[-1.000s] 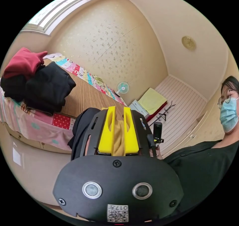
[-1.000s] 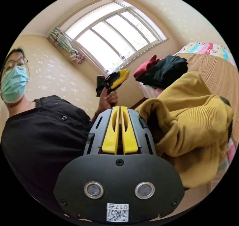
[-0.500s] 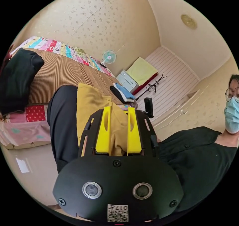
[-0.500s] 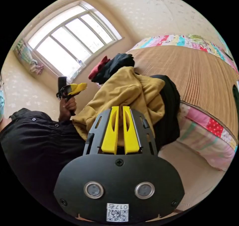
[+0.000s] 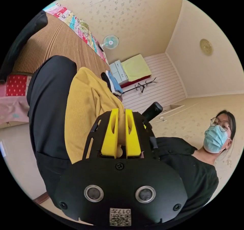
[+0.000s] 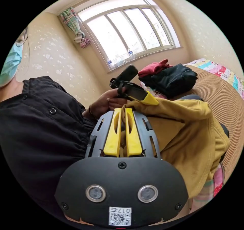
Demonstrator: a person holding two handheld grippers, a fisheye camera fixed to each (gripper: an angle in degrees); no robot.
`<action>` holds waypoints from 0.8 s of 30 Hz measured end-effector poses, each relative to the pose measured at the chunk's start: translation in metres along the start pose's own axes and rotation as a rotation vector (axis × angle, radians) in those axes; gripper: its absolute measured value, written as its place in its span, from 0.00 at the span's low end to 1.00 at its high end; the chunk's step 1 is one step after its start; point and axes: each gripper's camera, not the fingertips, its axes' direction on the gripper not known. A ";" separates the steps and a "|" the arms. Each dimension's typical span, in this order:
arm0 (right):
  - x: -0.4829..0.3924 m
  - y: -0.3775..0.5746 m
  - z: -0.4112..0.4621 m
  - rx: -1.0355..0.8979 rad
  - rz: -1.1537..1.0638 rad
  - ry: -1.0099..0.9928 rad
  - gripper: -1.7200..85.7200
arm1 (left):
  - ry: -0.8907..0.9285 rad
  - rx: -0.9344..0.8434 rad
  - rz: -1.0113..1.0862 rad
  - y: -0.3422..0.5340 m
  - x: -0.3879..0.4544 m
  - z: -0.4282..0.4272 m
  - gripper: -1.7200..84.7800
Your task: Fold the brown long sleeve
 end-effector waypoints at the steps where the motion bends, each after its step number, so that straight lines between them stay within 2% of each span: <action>1: 0.002 0.002 -0.006 0.023 0.012 0.014 0.06 | -0.026 0.075 0.012 0.003 0.003 -0.022 0.07; 4: 0.026 0.018 -0.040 0.125 0.147 0.140 0.07 | -0.182 0.244 -0.007 0.014 0.006 -0.073 0.07; 5: 0.038 0.026 -0.050 0.136 0.222 0.237 0.08 | -0.229 0.291 -0.037 0.018 0.002 -0.089 0.07; 8: 0.066 0.039 -0.064 0.105 0.350 0.466 0.10 | -0.209 0.319 -0.083 0.022 -0.014 -0.112 0.07; 11: 0.100 0.050 -0.079 0.155 0.510 0.662 0.11 | -0.163 0.327 -0.043 0.021 -0.010 -0.118 0.07; 14: 0.153 0.056 -0.086 0.171 0.610 0.600 0.12 | -0.100 0.304 0.030 0.012 -0.001 -0.113 0.07; 17: 0.210 0.050 -0.053 -0.062 0.675 0.270 0.11 | 0.024 0.296 0.062 -0.003 0.000 -0.108 0.07; 19: 0.197 0.043 -0.060 -0.016 0.595 0.286 0.09 | 0.066 0.294 0.068 -0.018 0.003 -0.110 0.07; 21: 0.169 0.030 -0.104 0.196 0.493 0.146 0.07 | 0.101 0.284 0.122 -0.038 0.018 -0.115 0.07; 24: 0.103 0.015 -0.171 0.457 0.270 0.115 0.07 | 0.140 0.265 0.280 -0.065 0.061 -0.128 0.07</action>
